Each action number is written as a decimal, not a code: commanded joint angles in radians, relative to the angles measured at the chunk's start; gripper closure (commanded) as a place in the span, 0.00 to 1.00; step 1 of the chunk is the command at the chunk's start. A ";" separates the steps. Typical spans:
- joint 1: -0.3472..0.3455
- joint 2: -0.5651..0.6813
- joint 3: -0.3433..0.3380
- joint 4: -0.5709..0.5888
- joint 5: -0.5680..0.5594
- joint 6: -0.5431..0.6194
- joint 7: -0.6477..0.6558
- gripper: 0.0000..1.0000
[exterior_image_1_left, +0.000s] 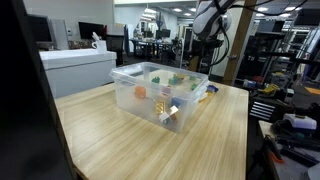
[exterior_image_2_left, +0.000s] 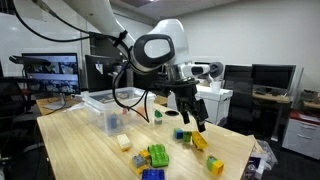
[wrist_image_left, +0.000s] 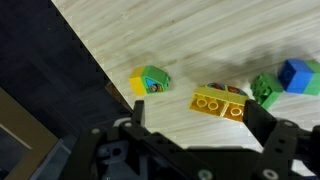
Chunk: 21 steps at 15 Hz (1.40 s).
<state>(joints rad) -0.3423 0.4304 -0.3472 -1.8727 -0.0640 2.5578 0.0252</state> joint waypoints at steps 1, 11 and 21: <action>-0.025 0.156 -0.009 0.135 0.014 0.004 0.079 0.00; -0.070 0.386 -0.040 0.357 0.015 -0.067 0.187 0.00; -0.023 0.199 0.013 0.278 0.018 -0.099 0.122 0.57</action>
<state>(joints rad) -0.3847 0.7788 -0.3740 -1.5171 -0.0628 2.4796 0.2052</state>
